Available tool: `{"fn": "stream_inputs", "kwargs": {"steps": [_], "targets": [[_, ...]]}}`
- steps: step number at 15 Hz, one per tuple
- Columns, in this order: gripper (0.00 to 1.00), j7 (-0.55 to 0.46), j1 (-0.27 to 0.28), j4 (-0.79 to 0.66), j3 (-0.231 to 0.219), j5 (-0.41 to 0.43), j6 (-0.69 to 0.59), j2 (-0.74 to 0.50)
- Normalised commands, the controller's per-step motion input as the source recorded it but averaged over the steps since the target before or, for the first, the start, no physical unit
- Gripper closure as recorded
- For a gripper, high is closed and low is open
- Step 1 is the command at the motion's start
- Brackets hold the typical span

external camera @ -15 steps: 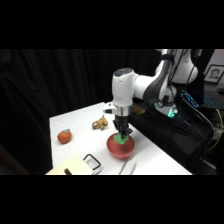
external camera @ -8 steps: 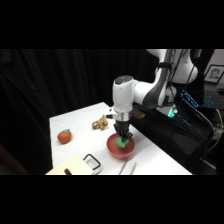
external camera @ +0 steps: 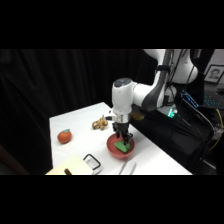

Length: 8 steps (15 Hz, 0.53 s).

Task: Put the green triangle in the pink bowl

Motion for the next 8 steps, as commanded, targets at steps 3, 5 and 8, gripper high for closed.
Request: {"fn": "stream_inputs", "kwargs": {"steps": [3, 5, 8], "targets": [[0.00, 0.13, 0.094, 0.01, -0.068, -0.134, -0.03, -0.11], [0.00, 0.12, 0.096, -0.04, -0.055, -0.132, -0.14, -0.23], [0.00, 0.09, 0.079, -0.07, -0.023, -0.115, -0.26, -0.34]]}}
